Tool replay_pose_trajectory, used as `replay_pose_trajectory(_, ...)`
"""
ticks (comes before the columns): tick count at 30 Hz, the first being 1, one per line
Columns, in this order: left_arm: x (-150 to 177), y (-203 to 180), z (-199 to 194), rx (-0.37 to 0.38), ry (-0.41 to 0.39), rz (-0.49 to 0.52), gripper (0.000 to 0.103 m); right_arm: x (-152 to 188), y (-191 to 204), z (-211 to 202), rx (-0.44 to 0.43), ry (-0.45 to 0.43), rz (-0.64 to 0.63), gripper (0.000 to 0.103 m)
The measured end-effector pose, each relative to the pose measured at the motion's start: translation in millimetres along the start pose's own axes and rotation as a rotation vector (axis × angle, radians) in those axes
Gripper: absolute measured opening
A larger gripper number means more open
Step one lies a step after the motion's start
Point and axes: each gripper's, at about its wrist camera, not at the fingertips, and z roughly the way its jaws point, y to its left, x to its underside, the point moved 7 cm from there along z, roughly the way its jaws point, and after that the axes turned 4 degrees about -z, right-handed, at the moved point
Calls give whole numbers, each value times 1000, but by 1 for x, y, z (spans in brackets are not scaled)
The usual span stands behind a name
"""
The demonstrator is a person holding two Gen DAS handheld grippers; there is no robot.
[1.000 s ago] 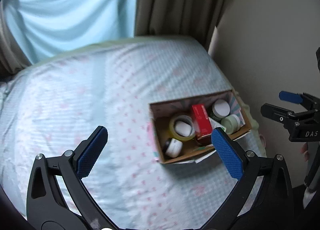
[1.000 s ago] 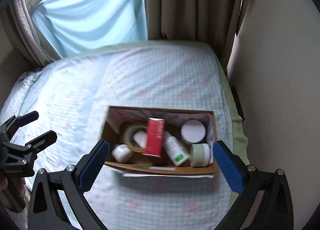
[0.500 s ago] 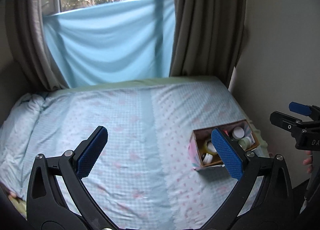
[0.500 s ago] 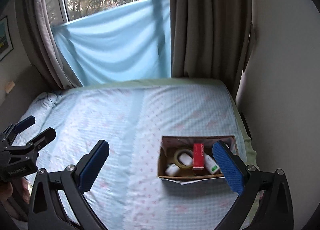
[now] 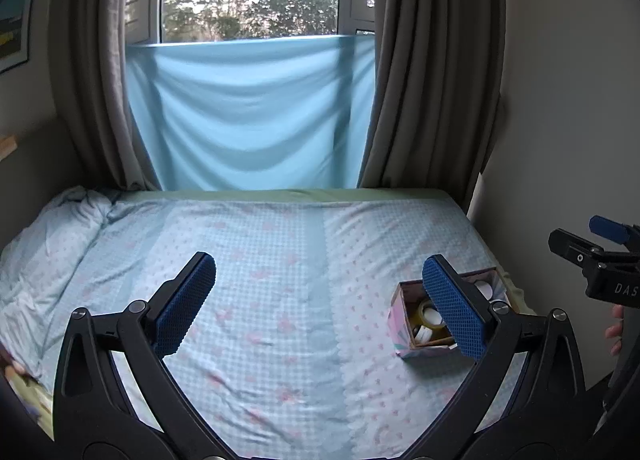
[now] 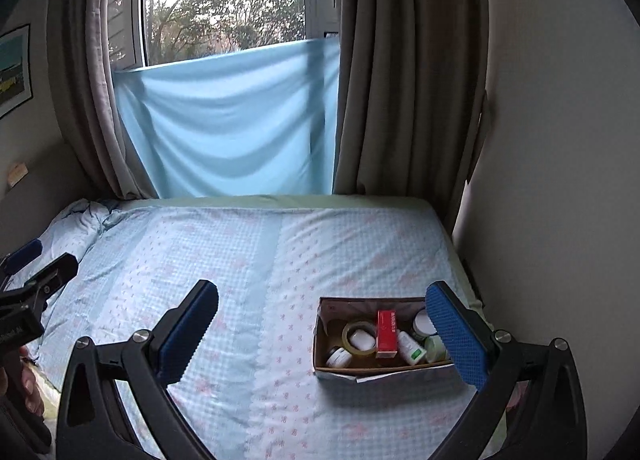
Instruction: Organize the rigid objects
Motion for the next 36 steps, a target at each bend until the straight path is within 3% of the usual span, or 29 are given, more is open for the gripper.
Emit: replay_pose_trajectory(36, 0, -13, 0, 6, -5, -11, 103, -3, -2, -5, -16, -9, 7, 103)
